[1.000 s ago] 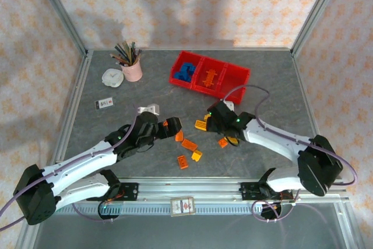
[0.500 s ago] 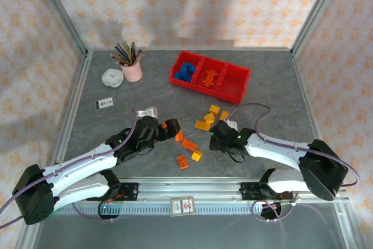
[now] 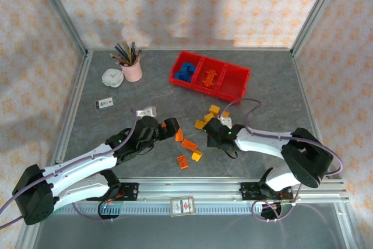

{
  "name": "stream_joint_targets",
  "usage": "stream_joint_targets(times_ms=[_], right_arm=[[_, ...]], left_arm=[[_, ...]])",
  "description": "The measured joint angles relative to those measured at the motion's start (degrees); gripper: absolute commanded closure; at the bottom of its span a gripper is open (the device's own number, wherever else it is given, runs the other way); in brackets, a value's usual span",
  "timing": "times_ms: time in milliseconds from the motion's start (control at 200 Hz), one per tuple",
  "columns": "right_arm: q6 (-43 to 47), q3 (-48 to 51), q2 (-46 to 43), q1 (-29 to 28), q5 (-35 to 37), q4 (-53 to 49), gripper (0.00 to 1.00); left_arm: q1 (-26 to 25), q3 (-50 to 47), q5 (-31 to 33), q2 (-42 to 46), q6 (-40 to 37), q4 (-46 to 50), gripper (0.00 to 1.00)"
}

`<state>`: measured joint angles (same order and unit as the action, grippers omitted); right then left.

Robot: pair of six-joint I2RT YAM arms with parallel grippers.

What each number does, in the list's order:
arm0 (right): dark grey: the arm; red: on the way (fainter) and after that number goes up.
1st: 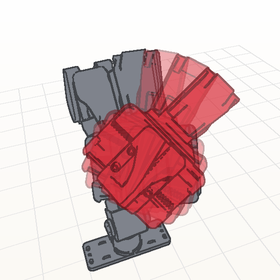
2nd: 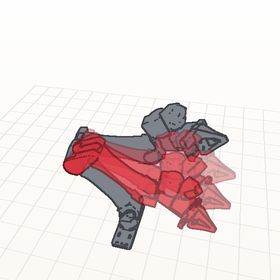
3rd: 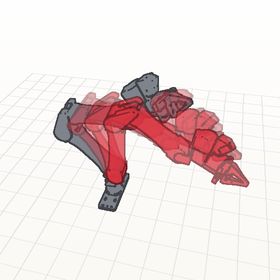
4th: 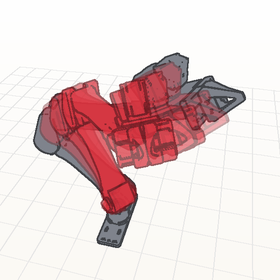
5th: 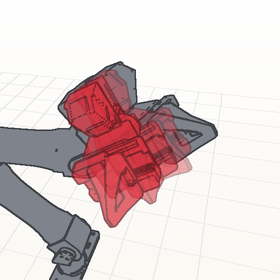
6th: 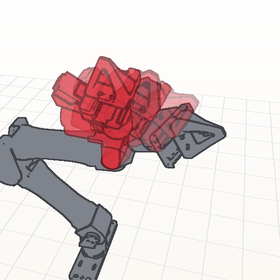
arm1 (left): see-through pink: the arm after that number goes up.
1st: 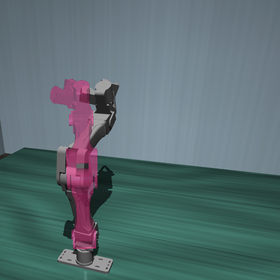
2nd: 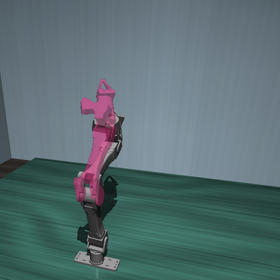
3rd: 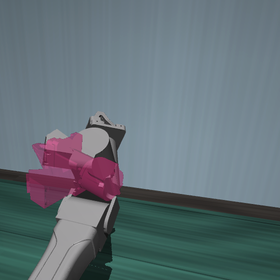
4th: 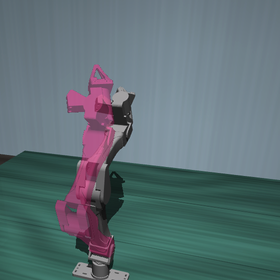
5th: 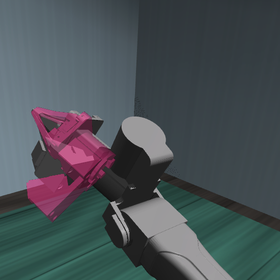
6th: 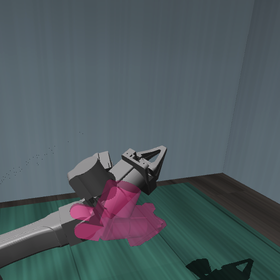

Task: Sort the legos into containers by color
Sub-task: Pick up the lego from the bottom-center of the table.

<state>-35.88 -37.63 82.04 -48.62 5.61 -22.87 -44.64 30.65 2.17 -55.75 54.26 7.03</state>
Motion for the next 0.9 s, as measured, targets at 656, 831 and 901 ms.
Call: stream_joint_targets(times_ms=[656, 831, 901], right_arm=[[-0.48, -3.1, 4.33, -5.84, 3.04, -0.85, 0.65], [-0.24, -3.19, 4.2, -5.86, 3.13, -0.87, 0.7], [0.0, -3.34, 3.91, -5.53, 3.02, -0.92, 0.7]], left_arm=[[0.0, -1.14, 1.75, 2.89, 0.83, 1.44, 0.01], [0.0, -1.14, 1.75, 2.91, 0.83, 1.53, 0.01], [0.0, -1.14, 1.79, 2.91, 0.81, 1.53, 0.01]])
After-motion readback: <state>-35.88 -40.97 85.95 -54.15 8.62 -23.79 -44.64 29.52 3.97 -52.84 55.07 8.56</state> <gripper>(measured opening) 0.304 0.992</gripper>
